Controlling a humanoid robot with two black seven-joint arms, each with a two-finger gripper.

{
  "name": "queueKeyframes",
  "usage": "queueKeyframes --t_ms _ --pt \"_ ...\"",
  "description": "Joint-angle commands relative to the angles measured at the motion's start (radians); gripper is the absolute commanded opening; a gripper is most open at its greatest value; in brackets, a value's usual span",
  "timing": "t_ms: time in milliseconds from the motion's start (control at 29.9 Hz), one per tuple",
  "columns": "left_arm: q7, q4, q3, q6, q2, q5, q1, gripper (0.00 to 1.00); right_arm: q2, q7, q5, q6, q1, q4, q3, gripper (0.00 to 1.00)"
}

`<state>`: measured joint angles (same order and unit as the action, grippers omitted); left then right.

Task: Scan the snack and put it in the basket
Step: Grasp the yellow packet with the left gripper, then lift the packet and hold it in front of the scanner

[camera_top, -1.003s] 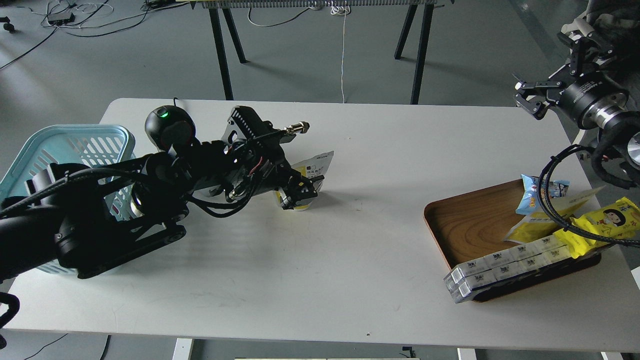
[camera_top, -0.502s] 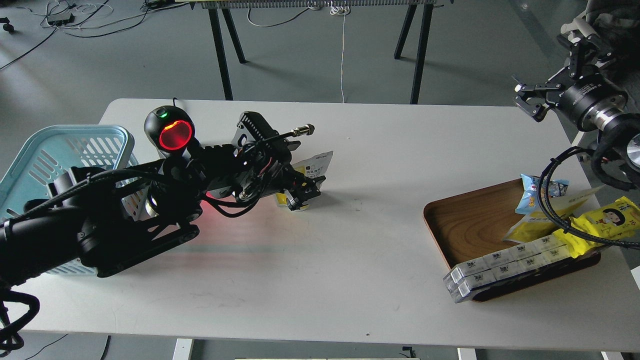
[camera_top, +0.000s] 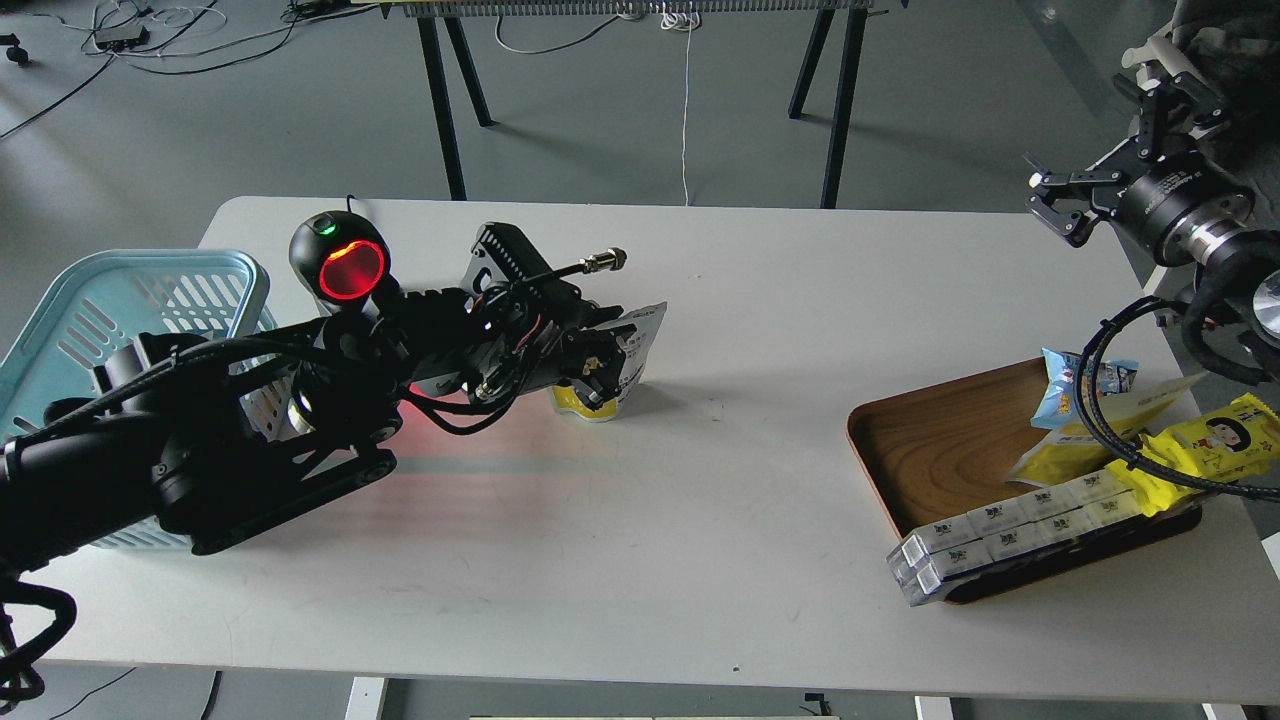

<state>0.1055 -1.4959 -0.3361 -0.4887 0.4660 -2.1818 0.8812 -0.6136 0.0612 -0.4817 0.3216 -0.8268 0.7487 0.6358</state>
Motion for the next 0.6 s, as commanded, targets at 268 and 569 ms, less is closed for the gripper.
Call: queueKeyframes --t_ms 268,569 --pt "0.000 -0.020 0.000 0.000 0.006 0.000 0.004 0.00 0.000 0.000 0.000 -0.001 0.000 -0.002 0.001 0.95" --pt "-0.013 -0.078 -0.067 0.000 0.059 0.000 0.035 0.00 0.000 0.000 0.000 -0.001 -0.002 -0.002 0.001 0.95"
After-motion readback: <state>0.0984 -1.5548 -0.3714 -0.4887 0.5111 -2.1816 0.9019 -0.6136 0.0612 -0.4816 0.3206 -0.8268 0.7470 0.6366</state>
